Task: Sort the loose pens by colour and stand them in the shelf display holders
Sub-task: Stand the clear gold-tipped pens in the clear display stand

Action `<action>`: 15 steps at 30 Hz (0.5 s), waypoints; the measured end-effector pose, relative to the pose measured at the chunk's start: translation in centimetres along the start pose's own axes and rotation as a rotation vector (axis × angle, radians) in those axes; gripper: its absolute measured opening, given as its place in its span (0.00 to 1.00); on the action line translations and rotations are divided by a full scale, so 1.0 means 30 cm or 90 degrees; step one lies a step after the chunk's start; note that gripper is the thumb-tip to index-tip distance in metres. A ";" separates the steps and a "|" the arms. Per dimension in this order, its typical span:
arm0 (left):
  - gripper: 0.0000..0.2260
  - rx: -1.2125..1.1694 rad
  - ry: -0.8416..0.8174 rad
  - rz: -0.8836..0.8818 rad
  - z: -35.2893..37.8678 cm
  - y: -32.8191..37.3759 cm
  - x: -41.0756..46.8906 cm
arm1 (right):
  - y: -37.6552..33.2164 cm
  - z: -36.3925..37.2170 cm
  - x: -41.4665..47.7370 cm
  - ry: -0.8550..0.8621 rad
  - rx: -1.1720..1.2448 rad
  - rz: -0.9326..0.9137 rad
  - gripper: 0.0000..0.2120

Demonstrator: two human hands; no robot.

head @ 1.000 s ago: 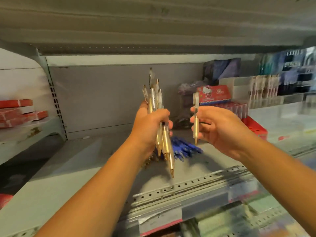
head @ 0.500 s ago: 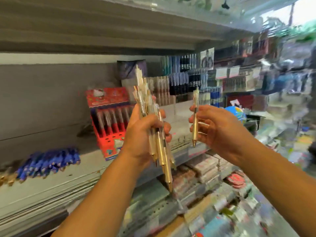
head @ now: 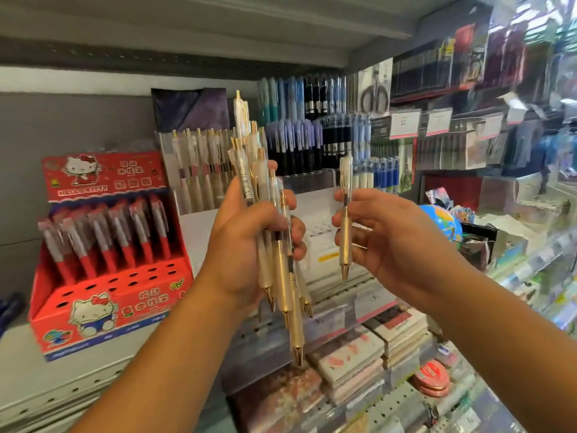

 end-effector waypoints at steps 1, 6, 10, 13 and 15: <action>0.25 0.012 0.005 0.009 -0.005 0.004 0.036 | 0.010 -0.001 0.050 -0.010 0.001 0.003 0.08; 0.25 0.056 0.047 0.079 -0.028 0.055 0.156 | 0.048 0.032 0.259 -0.084 -0.016 0.009 0.07; 0.25 0.118 0.117 0.118 -0.049 0.098 0.202 | 0.059 0.102 0.385 -0.155 0.000 -0.010 0.05; 0.22 0.176 0.180 0.151 -0.069 0.140 0.228 | 0.062 0.167 0.453 -0.217 -0.011 -0.019 0.03; 0.22 0.194 0.225 0.171 -0.085 0.163 0.236 | 0.065 0.206 0.486 -0.249 -0.058 -0.058 0.04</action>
Point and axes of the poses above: each hand's wrist, its own x-axis towards the middle knuckle, its own z-axis out of the palm, y = z × x, the point moved 1 cm from there along x, towards the middle knuckle, and after that the axes turned 11 degrees about y, right-handed, at the moved point
